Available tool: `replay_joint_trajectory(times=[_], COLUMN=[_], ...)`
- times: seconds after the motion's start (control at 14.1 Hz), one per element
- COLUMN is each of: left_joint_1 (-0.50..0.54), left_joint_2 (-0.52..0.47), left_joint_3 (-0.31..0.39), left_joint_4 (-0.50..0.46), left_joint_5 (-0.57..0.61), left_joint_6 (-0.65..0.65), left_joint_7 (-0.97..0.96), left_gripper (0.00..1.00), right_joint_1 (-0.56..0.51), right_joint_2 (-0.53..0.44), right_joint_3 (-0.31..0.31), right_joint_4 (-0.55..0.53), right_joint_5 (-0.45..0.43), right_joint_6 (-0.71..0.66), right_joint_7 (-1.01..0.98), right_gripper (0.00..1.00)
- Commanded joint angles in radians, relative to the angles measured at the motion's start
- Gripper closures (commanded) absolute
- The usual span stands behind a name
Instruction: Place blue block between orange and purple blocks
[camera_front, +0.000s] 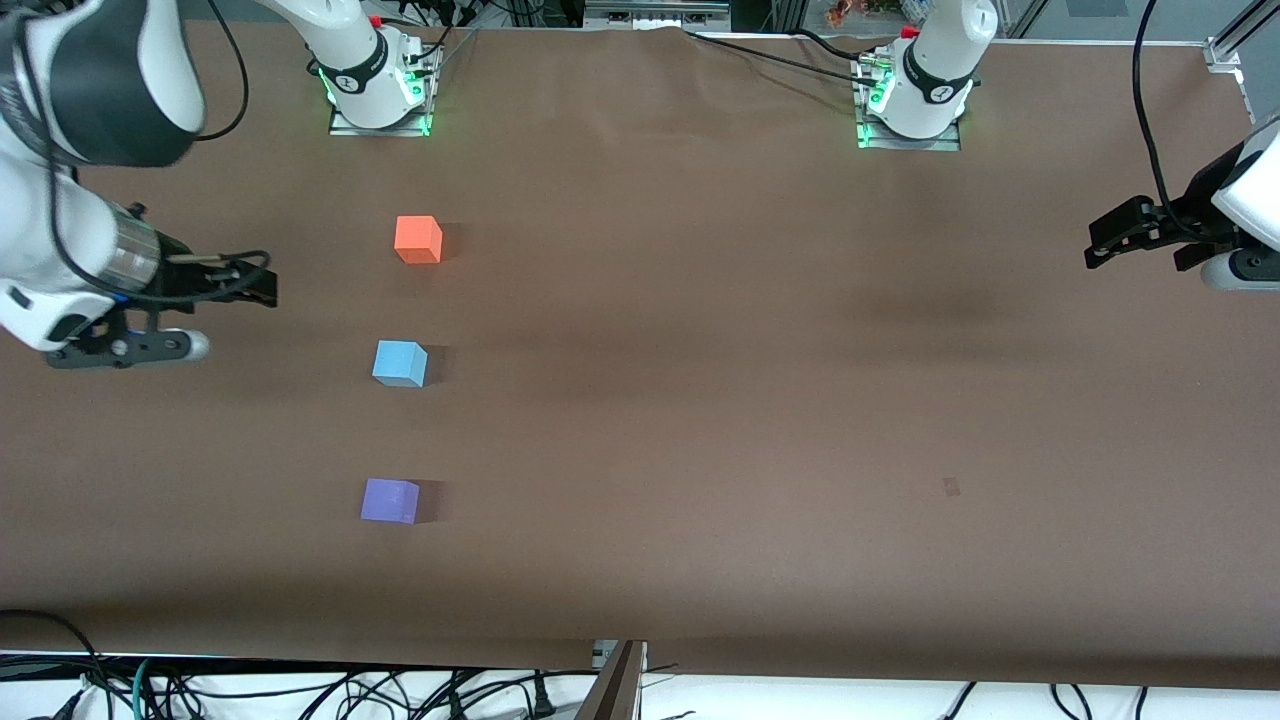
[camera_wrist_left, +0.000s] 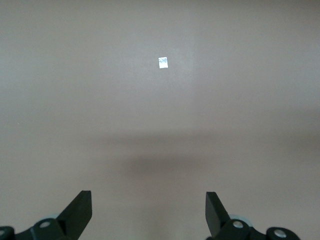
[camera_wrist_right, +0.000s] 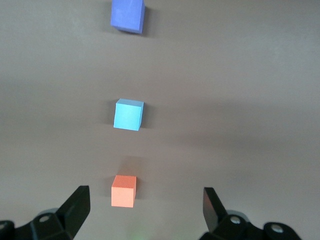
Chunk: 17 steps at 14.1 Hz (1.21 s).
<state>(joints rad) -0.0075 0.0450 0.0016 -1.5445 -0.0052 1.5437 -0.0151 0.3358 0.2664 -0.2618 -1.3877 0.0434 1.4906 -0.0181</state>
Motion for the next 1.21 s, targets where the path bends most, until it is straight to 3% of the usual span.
replay_joint_trajectory(times=[0.0, 0.14, 0.5, 0.64, 0.78, 1.14], left_joint_1=[-0.003, -0.003, -0.003, -0.003, -0.003, -0.003], left_joint_2=[0.004, 0.004, 0.004, 0.004, 0.004, 0.006], left_joint_3=[0.003, 0.003, 0.003, 0.003, 0.003, 0.003], left_joint_4=[0.021, 0.021, 0.021, 0.021, 0.021, 0.021], left_joint_5=[0.007, 0.007, 0.007, 0.007, 0.007, 0.007], left_joint_6=[-0.016, -0.016, -0.016, -0.016, -0.016, -0.016], left_joint_7=[0.020, 0.018, 0.020, 0.018, 0.018, 0.018], left_gripper=[0.00, 0.00, 0.00, 0.00, 0.00, 0.00], right_joint_1=[-0.049, -0.134, -0.293, -0.305, -0.308, -0.305], right_joint_2=[-0.042, -0.108, -0.220, -0.252, -0.257, -0.231], right_joint_3=[0.085, 0.175, 0.237, 0.243, 0.279, 0.280], right_joint_4=[0.016, -0.008, -0.046, -0.097, -0.106, -0.096], right_joint_5=[-0.026, -0.092, -0.083, -0.080, -0.089, -0.088], right_joint_6=[-0.026, -0.021, -0.024, -0.027, -0.030, -0.038], right_joint_7=[-0.022, -0.025, -0.022, -0.022, -0.020, -0.022], right_gripper=[0.00, 0.00, 0.00, 0.00, 0.00, 0.00])
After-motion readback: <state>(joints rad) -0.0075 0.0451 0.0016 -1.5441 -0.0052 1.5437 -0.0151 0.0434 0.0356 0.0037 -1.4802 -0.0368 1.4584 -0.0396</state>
